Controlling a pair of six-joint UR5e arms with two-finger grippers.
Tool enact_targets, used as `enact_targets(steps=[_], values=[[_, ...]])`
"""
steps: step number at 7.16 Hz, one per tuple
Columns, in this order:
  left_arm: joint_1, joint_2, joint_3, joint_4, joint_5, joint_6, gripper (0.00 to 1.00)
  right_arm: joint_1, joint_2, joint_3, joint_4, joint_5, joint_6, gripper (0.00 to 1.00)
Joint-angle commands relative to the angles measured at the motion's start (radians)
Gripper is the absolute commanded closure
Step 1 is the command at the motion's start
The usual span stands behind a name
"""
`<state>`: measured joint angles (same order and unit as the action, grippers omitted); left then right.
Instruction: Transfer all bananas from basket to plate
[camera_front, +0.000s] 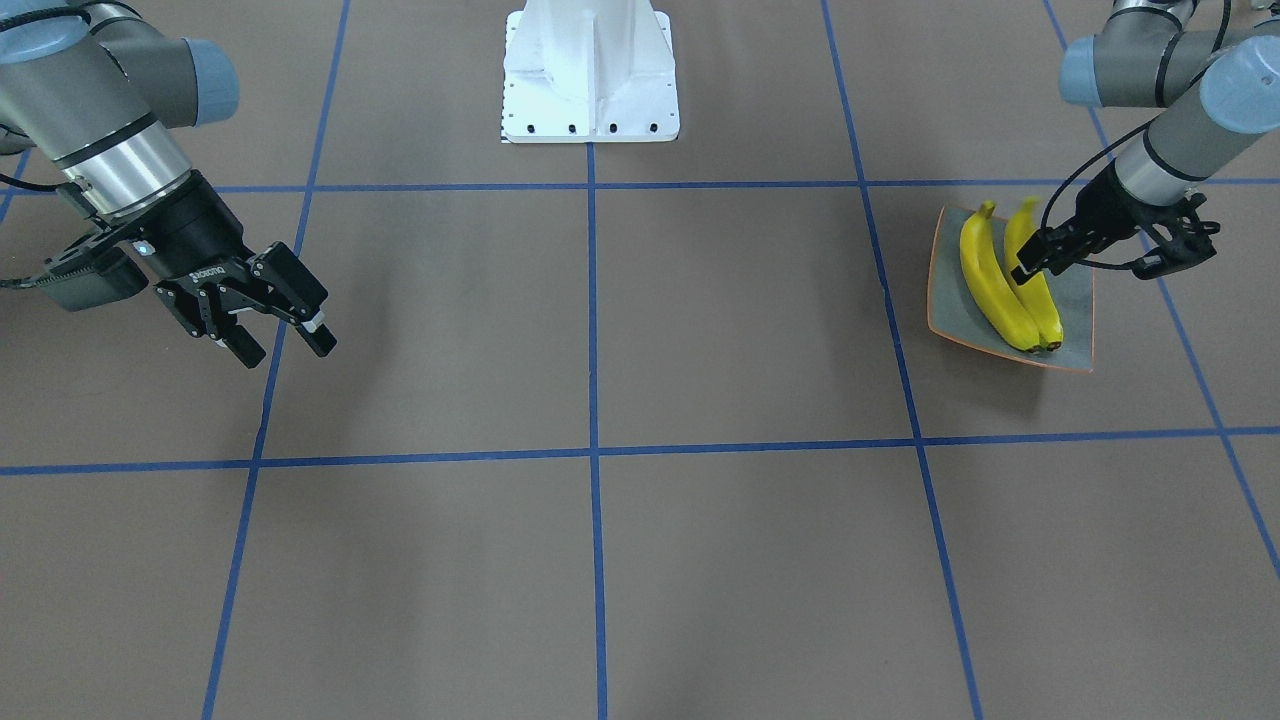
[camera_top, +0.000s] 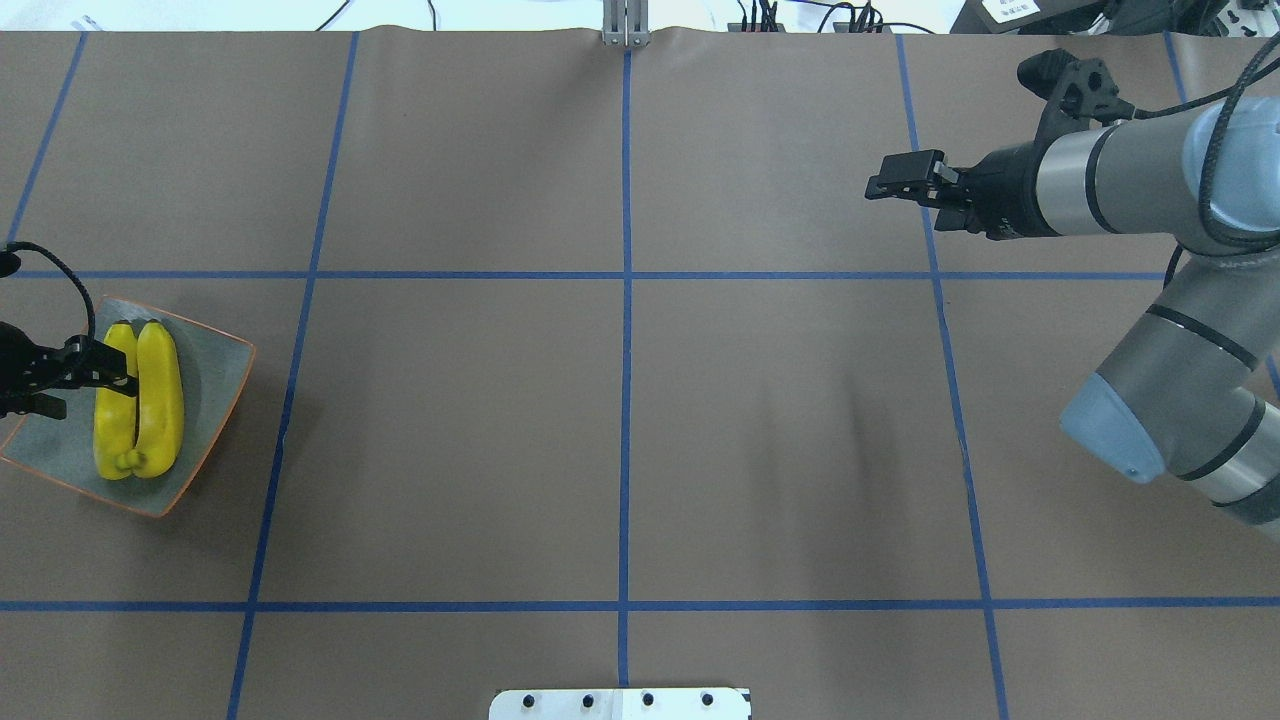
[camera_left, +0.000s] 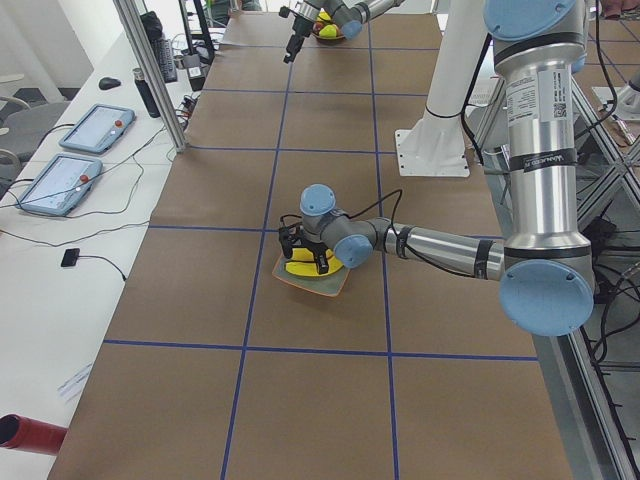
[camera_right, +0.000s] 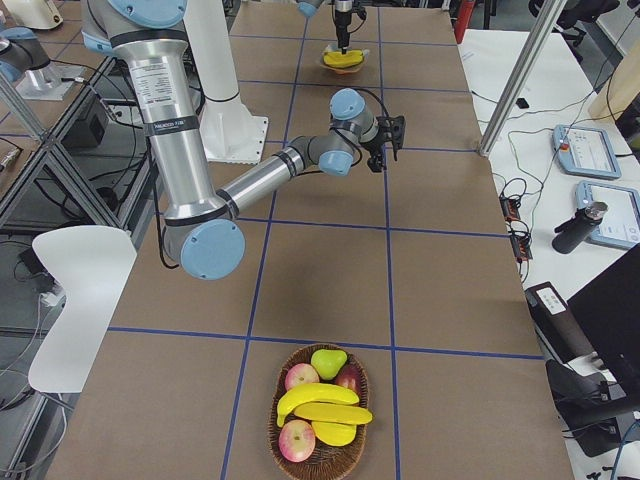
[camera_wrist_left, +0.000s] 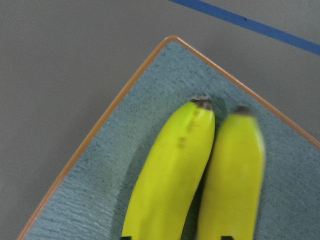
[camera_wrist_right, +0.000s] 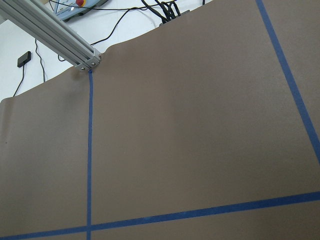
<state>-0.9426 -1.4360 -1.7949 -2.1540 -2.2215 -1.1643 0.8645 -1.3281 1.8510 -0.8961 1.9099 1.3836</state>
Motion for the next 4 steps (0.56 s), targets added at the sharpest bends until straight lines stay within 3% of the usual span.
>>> enact_targets(steps=[1, 4], values=[[0.001, -0.004, -0.024, -0.001, -0.001, 0.0, 0.0, 0.008, -0.012, -0.001, 0.0, 0.0, -0.001, 0.0], [-0.015, -0.062, -0.077, 0.002, -0.012, 0.005, 0.0, 0.069, -0.086, -0.003, -0.006, 0.015, -0.065, 0.0]])
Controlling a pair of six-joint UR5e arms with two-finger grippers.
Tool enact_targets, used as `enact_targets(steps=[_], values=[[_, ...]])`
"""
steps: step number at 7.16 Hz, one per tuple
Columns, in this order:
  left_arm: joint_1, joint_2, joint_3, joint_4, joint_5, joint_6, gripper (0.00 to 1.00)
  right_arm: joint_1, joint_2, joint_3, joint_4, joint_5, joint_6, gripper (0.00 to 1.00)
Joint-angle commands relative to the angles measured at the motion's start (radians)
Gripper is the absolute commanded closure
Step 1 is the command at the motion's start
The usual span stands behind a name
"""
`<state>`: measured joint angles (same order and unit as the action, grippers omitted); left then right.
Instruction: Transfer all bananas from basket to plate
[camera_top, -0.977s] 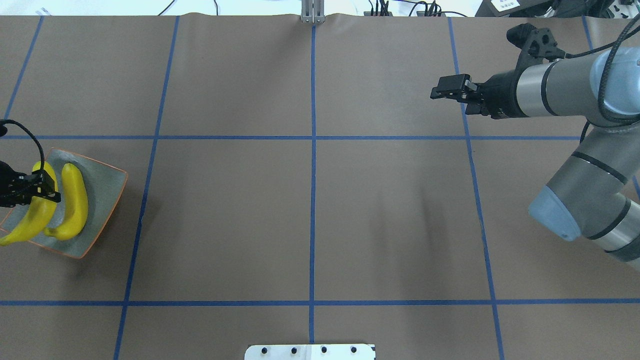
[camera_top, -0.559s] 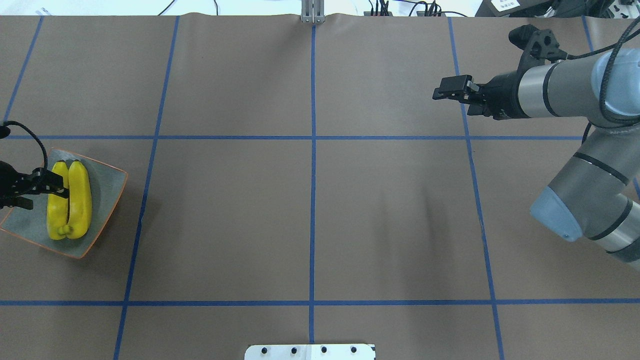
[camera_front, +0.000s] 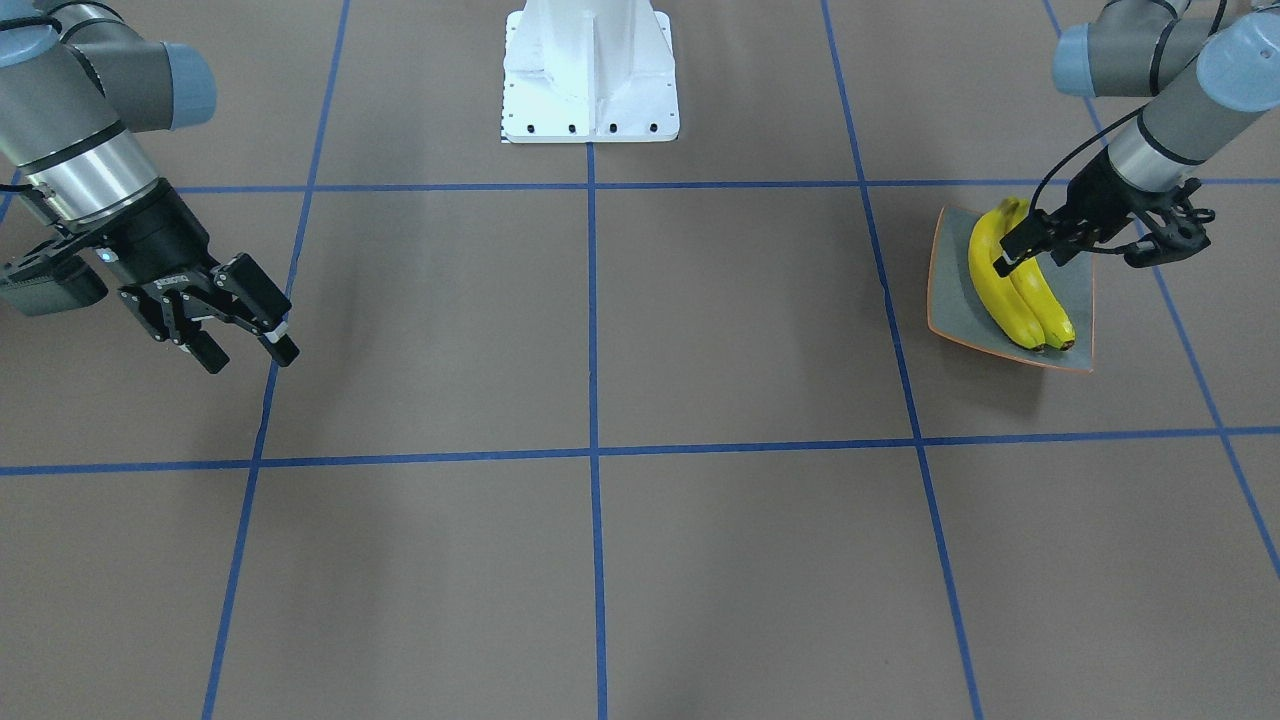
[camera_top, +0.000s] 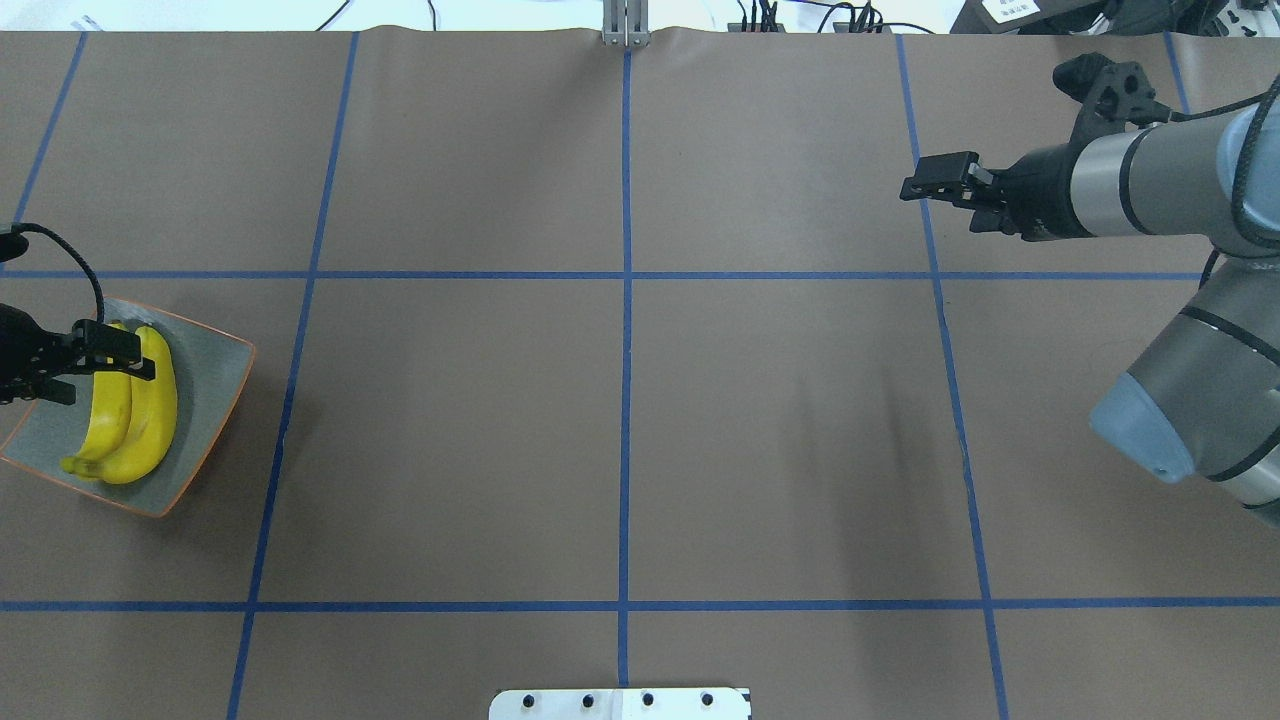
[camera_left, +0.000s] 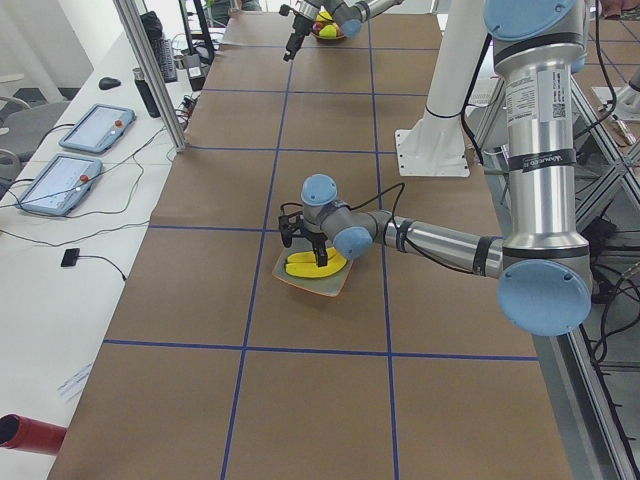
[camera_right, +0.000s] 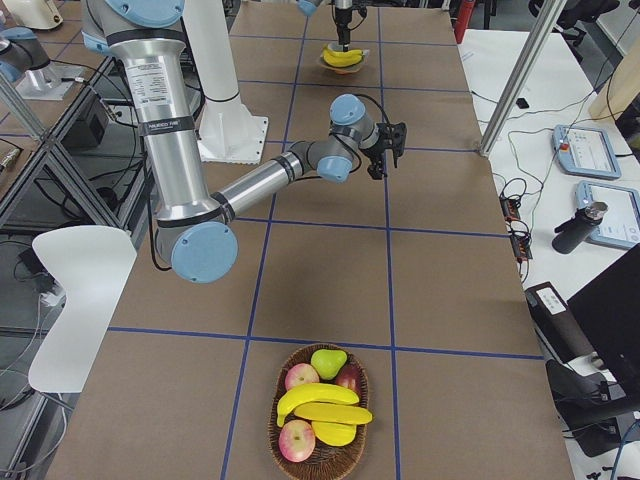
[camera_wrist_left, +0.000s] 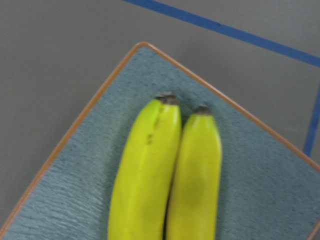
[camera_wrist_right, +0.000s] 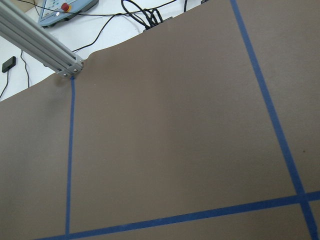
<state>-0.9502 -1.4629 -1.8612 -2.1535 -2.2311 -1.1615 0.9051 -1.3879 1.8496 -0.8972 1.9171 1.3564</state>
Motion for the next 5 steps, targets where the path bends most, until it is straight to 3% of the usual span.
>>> enact_targets(steps=[1, 3, 5], values=[[-0.019, -0.077, -0.01, 0.013, -0.002, 0.002, 0.0, 0.069, -0.087, -0.001, -0.008, 0.026, -0.093, 0.0], [-0.021, -0.236, -0.012, 0.145, -0.002, -0.003, 0.0, 0.212, -0.248, -0.001, -0.019, 0.077, -0.284, 0.0], [-0.021, -0.286, -0.015, 0.19, -0.001, -0.006, 0.0, 0.363, -0.395, -0.02, -0.066, 0.124, -0.513, 0.0]])
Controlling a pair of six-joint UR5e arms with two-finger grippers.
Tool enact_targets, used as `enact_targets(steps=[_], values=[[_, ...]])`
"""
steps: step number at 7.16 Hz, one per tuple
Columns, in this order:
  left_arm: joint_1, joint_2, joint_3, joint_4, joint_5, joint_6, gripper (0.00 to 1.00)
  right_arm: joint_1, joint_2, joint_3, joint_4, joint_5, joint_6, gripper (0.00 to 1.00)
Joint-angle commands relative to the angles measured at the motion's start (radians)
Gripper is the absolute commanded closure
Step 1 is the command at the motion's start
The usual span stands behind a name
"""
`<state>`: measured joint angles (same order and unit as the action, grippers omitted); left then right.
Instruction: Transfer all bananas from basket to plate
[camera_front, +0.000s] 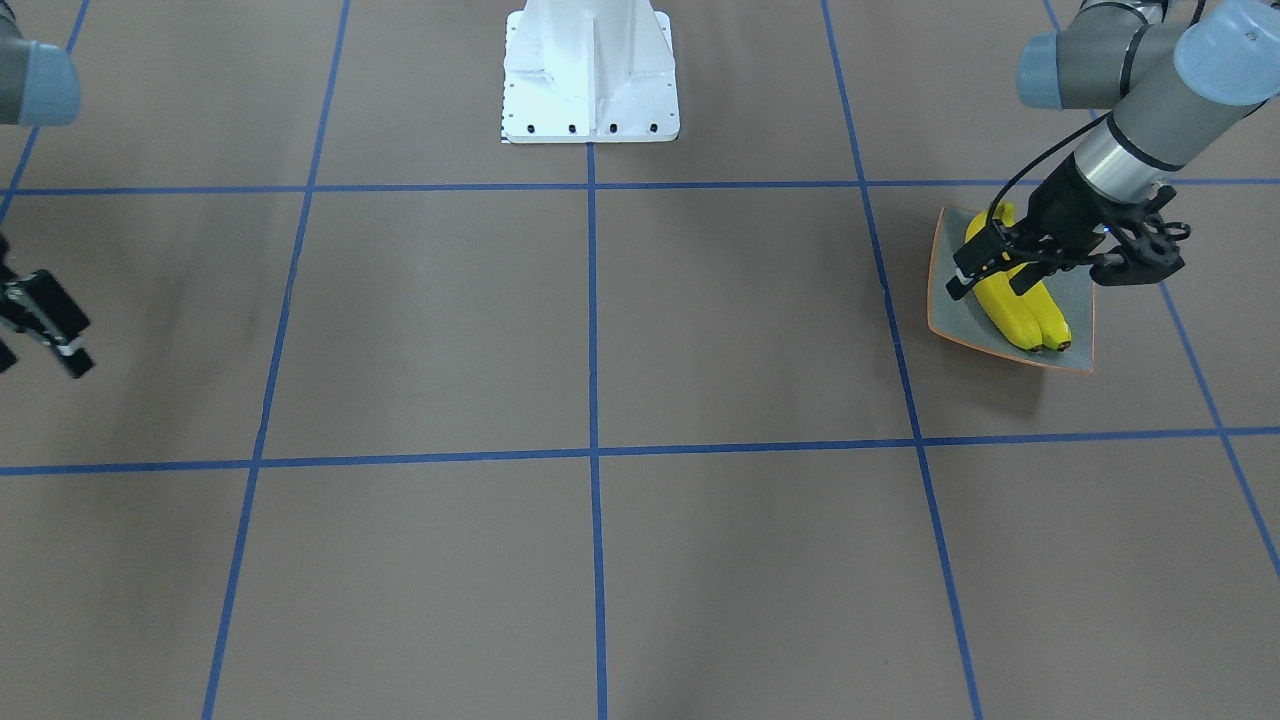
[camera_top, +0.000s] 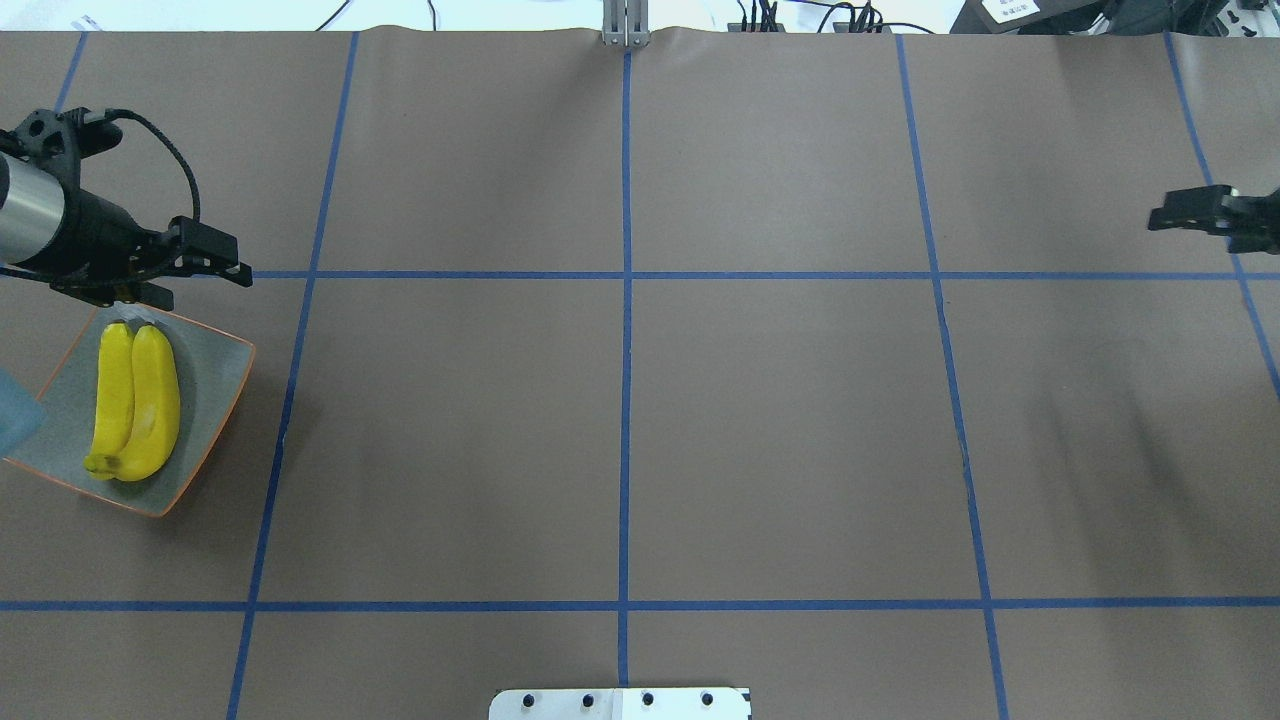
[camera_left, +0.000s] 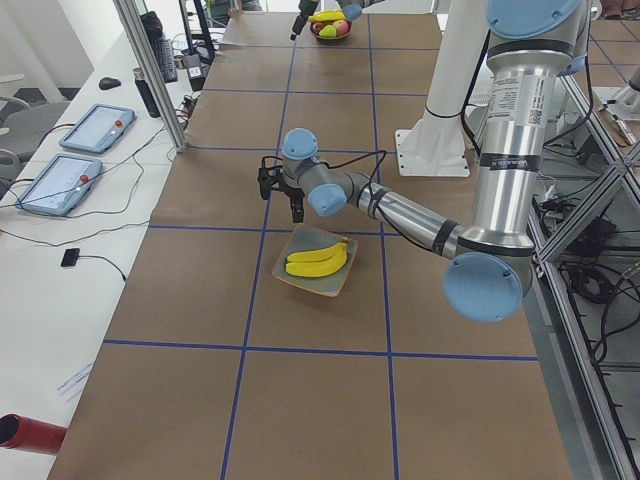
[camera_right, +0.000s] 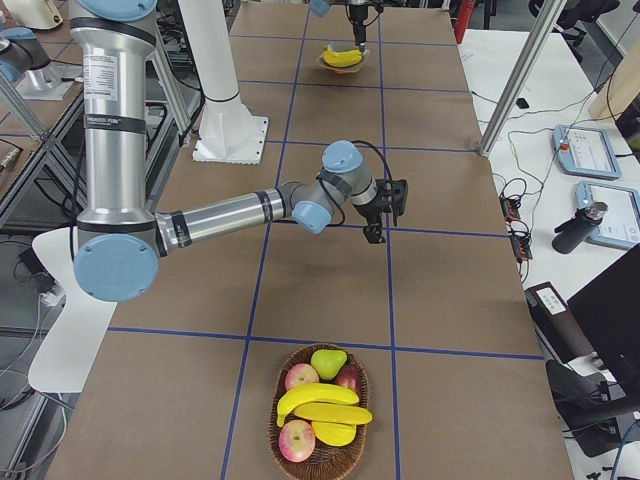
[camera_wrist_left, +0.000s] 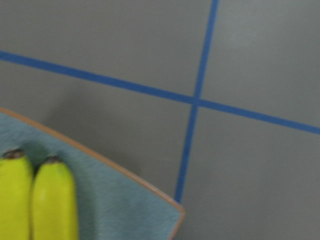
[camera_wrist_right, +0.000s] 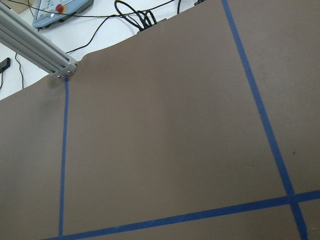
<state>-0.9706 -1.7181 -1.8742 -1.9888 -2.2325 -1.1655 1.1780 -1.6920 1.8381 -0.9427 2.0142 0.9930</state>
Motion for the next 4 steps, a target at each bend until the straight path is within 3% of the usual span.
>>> enact_targets(steps=[1, 4], values=[[0.001, -0.035, 0.0, 0.025, 0.001, -0.002, 0.0, 0.156, -0.127, -0.055, -0.034, 0.031, -0.3, 0.0], [0.009, -0.095, 0.024, 0.024, 0.005, -0.086, 0.0, 0.241, -0.146, -0.202, -0.095, 0.0, -0.598, 0.01]])
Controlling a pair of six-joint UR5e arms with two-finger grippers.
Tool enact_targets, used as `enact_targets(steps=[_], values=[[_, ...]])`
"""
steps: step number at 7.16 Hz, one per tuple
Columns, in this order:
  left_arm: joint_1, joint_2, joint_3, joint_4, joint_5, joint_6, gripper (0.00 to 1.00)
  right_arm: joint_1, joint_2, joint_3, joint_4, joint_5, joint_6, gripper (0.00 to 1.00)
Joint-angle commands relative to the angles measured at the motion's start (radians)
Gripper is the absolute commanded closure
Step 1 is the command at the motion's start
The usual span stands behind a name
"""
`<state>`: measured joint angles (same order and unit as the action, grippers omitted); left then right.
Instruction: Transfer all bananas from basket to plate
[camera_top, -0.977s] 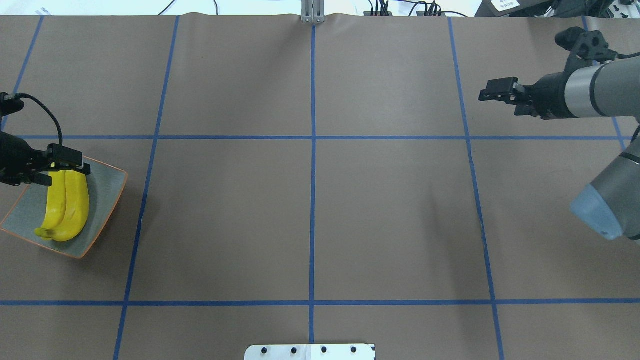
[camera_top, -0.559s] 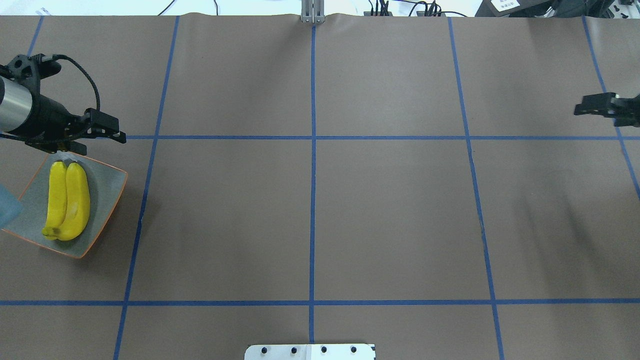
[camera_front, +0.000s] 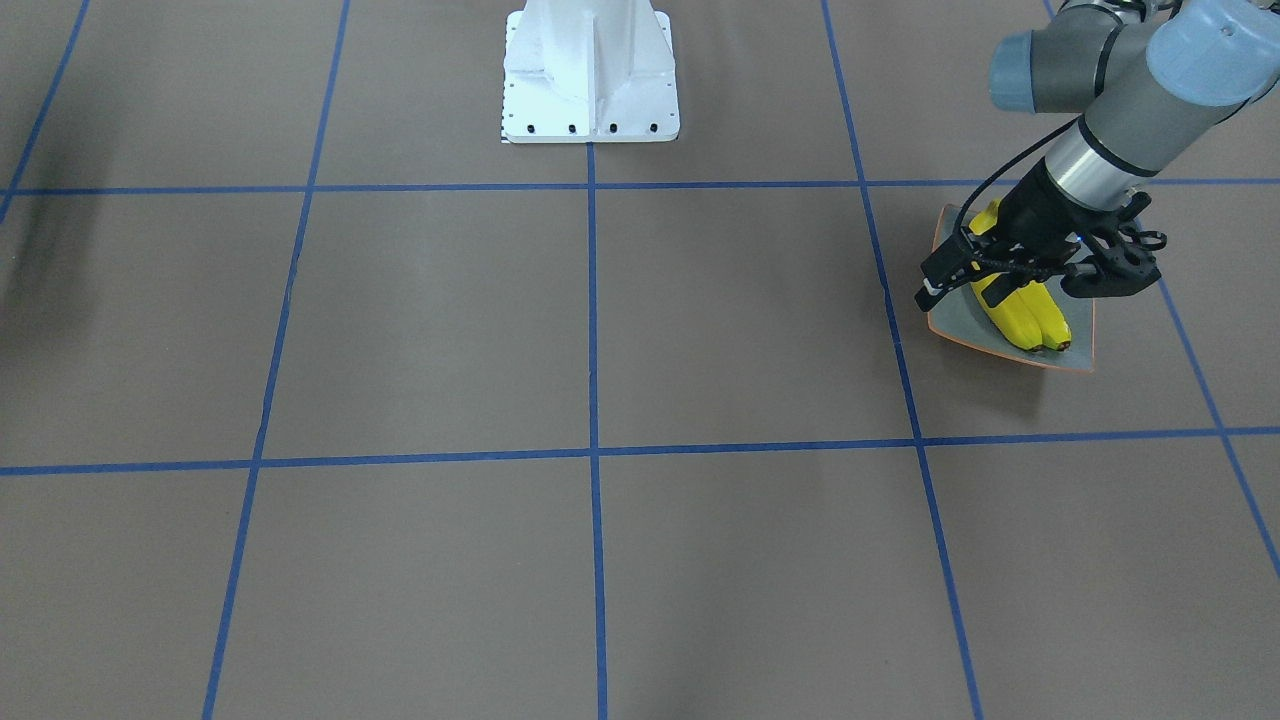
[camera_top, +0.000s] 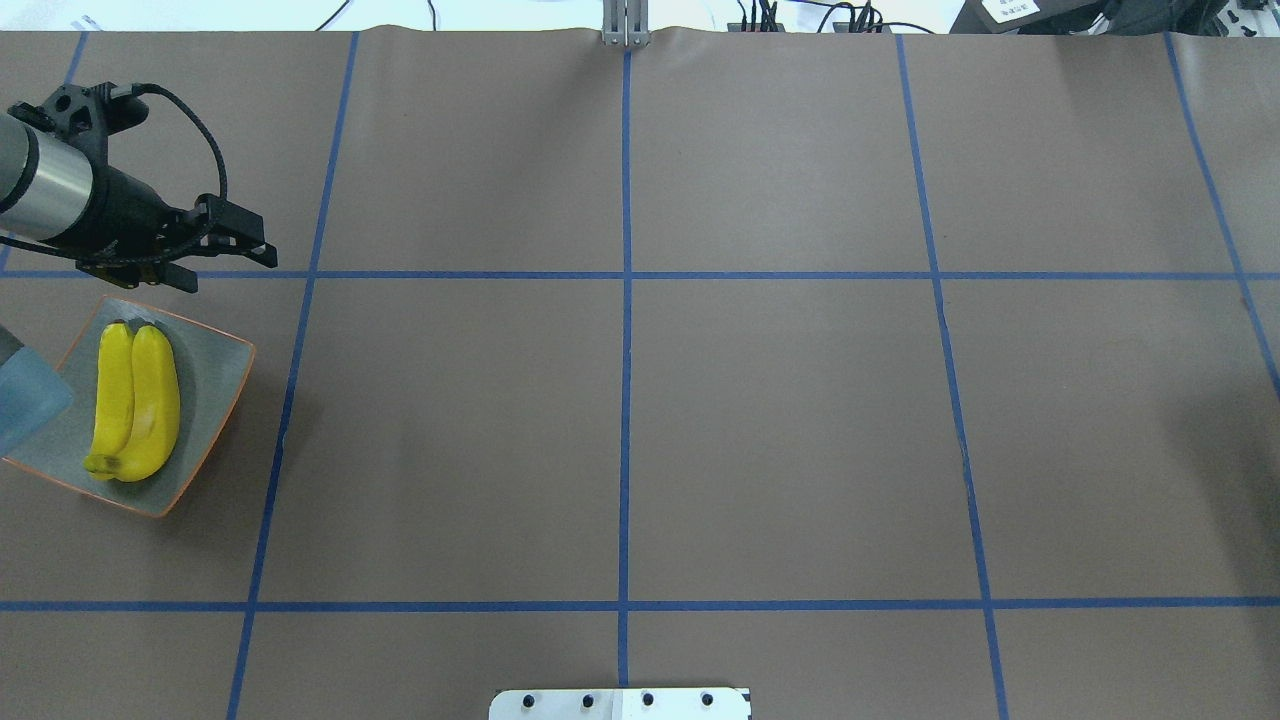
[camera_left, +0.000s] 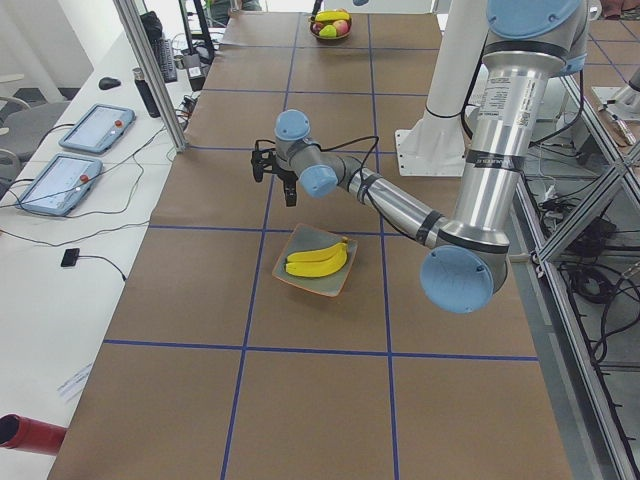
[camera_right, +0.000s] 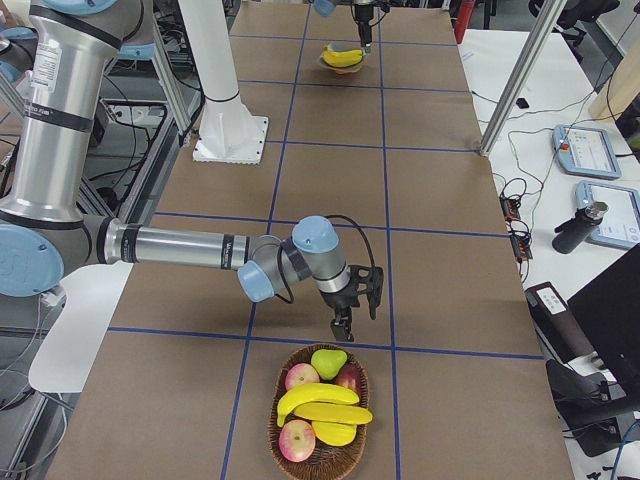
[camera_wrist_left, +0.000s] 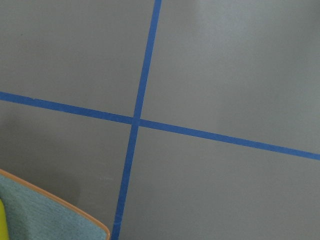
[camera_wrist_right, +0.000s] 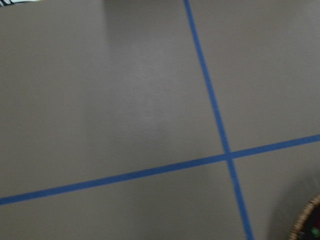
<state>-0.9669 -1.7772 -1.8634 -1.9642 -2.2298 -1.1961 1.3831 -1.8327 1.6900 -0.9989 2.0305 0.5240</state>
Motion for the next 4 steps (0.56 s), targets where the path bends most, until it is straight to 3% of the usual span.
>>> enact_targets(steps=[1, 4], values=[[0.005, -0.041, 0.012, -0.001, 0.002, -0.068, 0.0, 0.036, -0.013, -0.055, -0.07, -0.089, -0.145, 0.01], [0.007, -0.041, 0.006, -0.001, 0.001, -0.077, 0.0, 0.033, 0.05, -0.18, -0.081, -0.127, -0.127, 0.01]])
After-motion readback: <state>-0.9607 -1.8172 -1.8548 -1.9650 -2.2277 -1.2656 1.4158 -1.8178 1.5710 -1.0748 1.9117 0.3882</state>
